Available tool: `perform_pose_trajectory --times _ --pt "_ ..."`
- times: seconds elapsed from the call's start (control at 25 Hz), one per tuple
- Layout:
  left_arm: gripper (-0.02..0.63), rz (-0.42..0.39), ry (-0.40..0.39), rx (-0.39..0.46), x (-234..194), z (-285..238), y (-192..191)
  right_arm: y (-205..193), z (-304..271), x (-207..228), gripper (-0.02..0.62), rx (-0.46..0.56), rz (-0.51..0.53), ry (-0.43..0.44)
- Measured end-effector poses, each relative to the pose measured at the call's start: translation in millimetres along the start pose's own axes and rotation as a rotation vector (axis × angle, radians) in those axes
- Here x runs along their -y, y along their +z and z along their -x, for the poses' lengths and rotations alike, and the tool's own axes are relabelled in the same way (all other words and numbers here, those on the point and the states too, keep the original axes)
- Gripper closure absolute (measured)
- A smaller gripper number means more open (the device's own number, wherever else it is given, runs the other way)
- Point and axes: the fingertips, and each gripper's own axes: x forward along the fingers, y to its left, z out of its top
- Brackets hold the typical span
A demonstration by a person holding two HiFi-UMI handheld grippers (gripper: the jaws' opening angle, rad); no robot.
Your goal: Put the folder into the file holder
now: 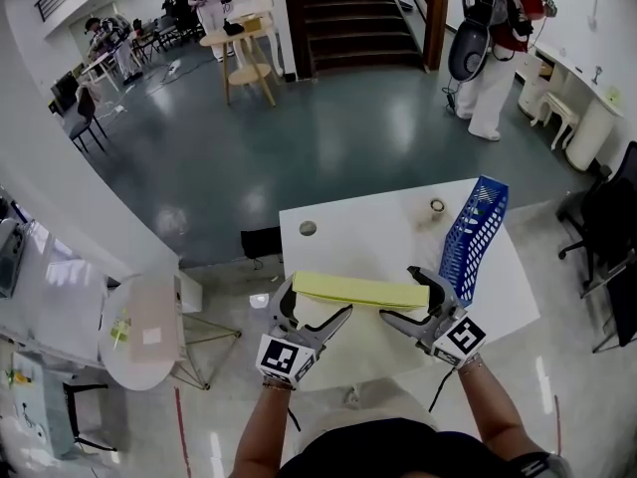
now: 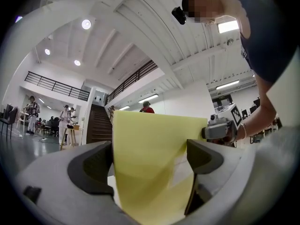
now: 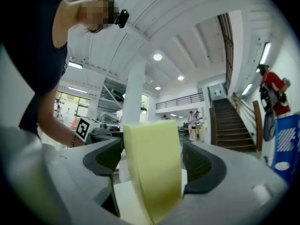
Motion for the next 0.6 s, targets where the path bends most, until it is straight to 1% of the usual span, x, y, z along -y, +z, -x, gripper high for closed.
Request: perform_pose_trajectory --times 0.08,0.16,0.2,0.28,0.32,0.36,0.48,0.6 --pt "0.117 0.006 0.002 -0.005 0 -2 2 -6 -9 -3 0.198 -0.028 -0.005 0.112" --pt "0.117 0.009 -0.001 -0.009 0 -6 5 -9 -17 -5 0.198 -0.057 0.012 0.196" --pt "0.117 0.009 -0.003 -0.011 0 -8 6 -10 -20 -7 0.199 -0.071 0.027 0.229" --pt "0.117 0.013 -0.002 -0.012 -4 -10 6 -13 -26 -13 0.228 -0.093 0.055 0.270" --pt "0.117 0.017 0.002 -0.012 -6 -10 7 -14 -28 -14 0.270 -0.098 0.065 0.274" --pt "0.117 0.021 0.004 -0.013 -7 -11 7 -15 -29 -14 0.285 -0.100 0.072 0.269" --pt "0.117 0.028 0.002 -0.014 -8 -12 8 -14 -29 -11 0.319 -0.096 0.077 0.221" --pt "0.117 0.047 -0.008 -0.009 -6 -12 10 -11 -26 -10 0.342 -0.100 0.039 0.169"
